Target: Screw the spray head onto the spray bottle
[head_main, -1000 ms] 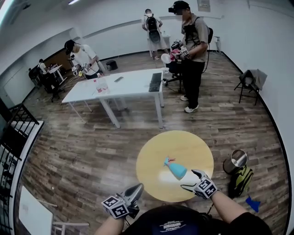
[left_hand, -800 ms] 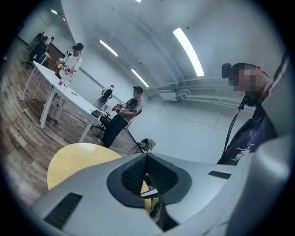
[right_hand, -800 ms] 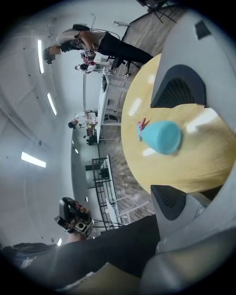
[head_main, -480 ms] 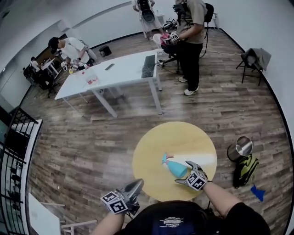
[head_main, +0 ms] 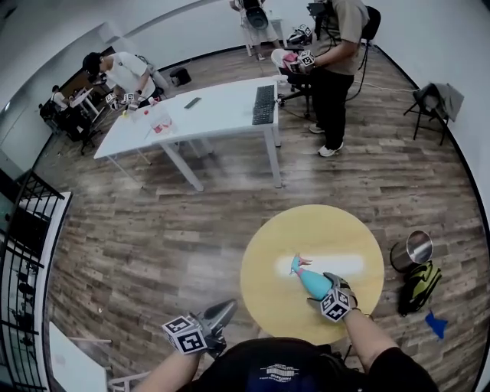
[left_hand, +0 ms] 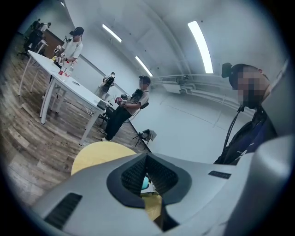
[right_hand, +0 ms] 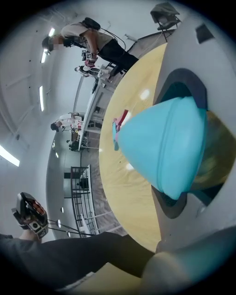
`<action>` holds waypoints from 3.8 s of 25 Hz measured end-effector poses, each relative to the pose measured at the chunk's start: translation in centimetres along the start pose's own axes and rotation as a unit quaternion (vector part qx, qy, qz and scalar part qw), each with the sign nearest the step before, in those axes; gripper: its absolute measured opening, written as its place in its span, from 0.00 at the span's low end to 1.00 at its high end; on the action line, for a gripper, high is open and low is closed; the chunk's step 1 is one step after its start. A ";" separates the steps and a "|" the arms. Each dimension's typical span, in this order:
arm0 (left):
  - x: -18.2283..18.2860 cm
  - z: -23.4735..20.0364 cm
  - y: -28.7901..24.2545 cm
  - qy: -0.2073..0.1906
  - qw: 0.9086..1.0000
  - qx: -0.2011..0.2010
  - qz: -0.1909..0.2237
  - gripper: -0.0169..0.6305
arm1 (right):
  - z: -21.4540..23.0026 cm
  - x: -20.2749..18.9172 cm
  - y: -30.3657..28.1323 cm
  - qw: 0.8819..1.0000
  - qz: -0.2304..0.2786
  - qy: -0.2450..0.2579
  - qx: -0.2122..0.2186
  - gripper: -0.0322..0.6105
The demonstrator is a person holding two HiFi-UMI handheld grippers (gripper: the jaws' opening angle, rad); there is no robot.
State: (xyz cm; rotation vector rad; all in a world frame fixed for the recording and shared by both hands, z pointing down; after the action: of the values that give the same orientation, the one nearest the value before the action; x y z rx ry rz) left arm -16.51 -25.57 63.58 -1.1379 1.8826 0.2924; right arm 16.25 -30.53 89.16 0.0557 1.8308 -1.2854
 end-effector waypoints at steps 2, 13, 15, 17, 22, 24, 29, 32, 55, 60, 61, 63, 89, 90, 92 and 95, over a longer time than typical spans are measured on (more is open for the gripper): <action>0.4 -0.4 0.4 0.002 1.000 0.009 -0.003 0.04 | 0.7 0.0 -0.3 1.000 0.008 -0.009 0.016 0.80; 3.5 0.0 -1.7 0.005 0.999 -0.005 0.035 0.04 | 2.4 12.5 13.4 0.987 0.129 0.082 0.056 0.79; 6.0 0.8 -3.3 0.024 0.998 -0.042 0.047 0.05 | 2.0 17.3 19.5 0.974 0.167 0.140 0.056 0.79; 8.6 2.1 -5.0 0.058 0.993 -0.091 0.057 0.08 | 0.9 20.7 24.6 0.961 0.186 0.198 0.057 0.79; 13.3 8.1 -8.0 0.082 0.963 -0.254 0.026 0.50 | -1.0 23.7 31.2 0.943 0.176 0.278 0.048 0.79; 14.1 10.4 -9.2 0.073 0.953 -0.294 0.001 0.53 | -1.2 24.0 32.1 0.940 0.165 0.295 0.040 0.78; 14.5 13.2 -10.0 0.020 0.949 -0.313 -0.024 0.33 | -2.9 25.3 33.5 0.937 0.174 0.300 0.046 0.78; 15.4 14.1 -9.3 0.017 0.946 -0.324 0.008 0.20 | -3.1 25.8 34.3 0.940 0.202 0.268 0.063 0.78; 13.2 -0.9 6.2 0.156 0.959 -0.160 0.175 0.63 | 1.3 22.9 34.3 0.954 0.232 0.158 0.110 0.78; 14.2 5.4 0.4 0.101 0.953 -0.265 0.108 0.61 | -1.0 24.9 33.6 0.946 0.214 0.215 0.113 0.78; 14.2 7.4 -1.6 0.086 0.950 -0.288 0.083 0.61 | -1.8 25.4 33.1 0.942 0.213 0.230 0.119 0.78; 13.9 10.6 -5.0 0.046 0.949 -0.310 0.030 0.61 | -3.0 26.1 32.4 0.936 0.207 0.253 0.131 0.78; 13.1 5.3 1.1 0.111 0.946 -0.250 0.173 0.58 | 0.5 22.3 34.4 0.949 0.223 0.129 0.184 0.78; 13.3 7.3 -0.6 0.092 0.949 -0.268 0.138 0.58 | -0.2 22.9 34.1 0.948 0.217 0.146 0.183 0.78; 13.1 10.9 -4.7 0.058 0.953 -0.292 0.052 0.58 | -1.5 24.3 33.4 0.943 0.209 0.180 0.187 0.78; 12.6 14.5 -8.5 -0.036 0.954 -0.298 -0.023 0.36 | -2.8 25.3 32.5 0.935 0.206 0.207 0.201 0.78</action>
State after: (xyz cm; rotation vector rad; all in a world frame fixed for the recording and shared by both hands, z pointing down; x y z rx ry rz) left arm -3.72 -29.17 47.31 -1.5368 1.7436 0.9075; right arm 14.63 -23.82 48.40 0.9490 1.7286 -1.3840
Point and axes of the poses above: the fingertips, and each gripper's own axes: y backward along the fingers, z to its right, x out of its top, the point moved 8 cm from there along y, backward along the fingers, and after that the axes turned 4 degrees about -y, right-handed, at the moved point
